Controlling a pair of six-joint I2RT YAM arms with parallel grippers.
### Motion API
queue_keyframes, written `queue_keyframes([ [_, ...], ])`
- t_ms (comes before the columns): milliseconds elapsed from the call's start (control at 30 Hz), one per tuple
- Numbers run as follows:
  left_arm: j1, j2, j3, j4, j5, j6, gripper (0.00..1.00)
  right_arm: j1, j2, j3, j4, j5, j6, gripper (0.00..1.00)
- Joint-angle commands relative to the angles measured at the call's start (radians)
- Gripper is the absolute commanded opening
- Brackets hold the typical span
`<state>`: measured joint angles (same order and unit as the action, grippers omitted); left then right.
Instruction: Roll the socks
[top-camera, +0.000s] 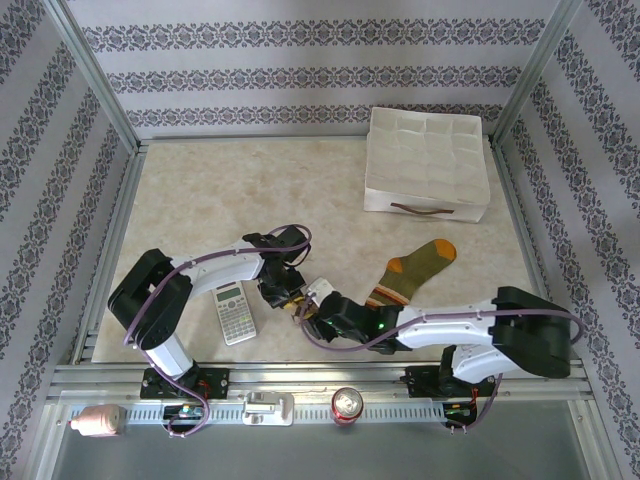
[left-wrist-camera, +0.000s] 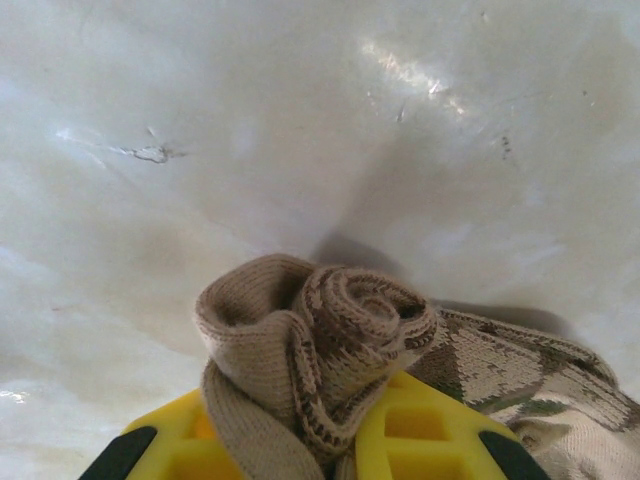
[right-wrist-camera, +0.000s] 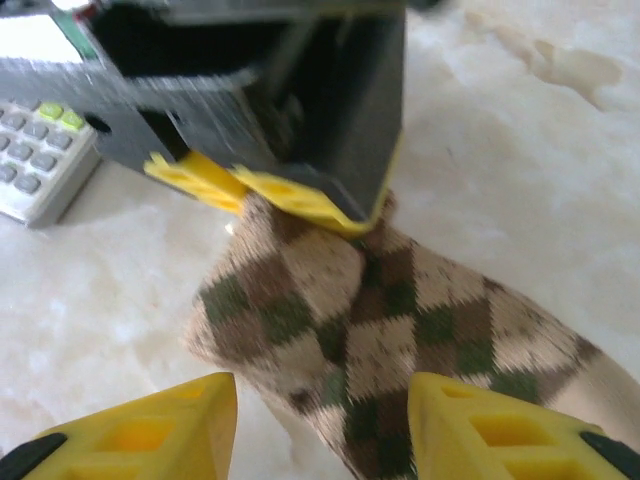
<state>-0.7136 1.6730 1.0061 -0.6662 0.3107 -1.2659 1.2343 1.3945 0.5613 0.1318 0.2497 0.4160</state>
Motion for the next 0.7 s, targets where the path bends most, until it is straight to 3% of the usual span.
queue_keyframes([
  [0,-0.012,0.010,0.011,-0.061,-0.008,0.020,0.00,0.023,0.073,0.075,0.009,0.087,0.019,0.50],
  [267,-0.012,0.006,0.002,-0.031,0.007,0.017,0.00,0.025,0.217,0.180,-0.035,0.079,0.042,0.51],
  [367,-0.012,-0.004,-0.006,-0.014,0.019,0.013,0.00,0.017,0.271,0.212,-0.080,0.073,0.061,0.47],
  [500,-0.010,-0.033,-0.019,0.006,0.024,0.010,0.00,-0.011,0.319,0.234,-0.126,0.032,0.096,0.28],
  [567,-0.006,-0.056,-0.025,0.018,0.024,0.007,0.05,-0.023,0.330,0.236,-0.161,-0.002,0.115,0.17],
  [633,0.008,-0.094,-0.040,0.043,0.026,-0.009,0.21,-0.027,0.329,0.216,-0.175,-0.030,0.125,0.00],
  [667,0.018,-0.113,-0.050,0.063,0.028,-0.019,0.31,-0.028,0.323,0.203,-0.176,-0.042,0.123,0.00],
])
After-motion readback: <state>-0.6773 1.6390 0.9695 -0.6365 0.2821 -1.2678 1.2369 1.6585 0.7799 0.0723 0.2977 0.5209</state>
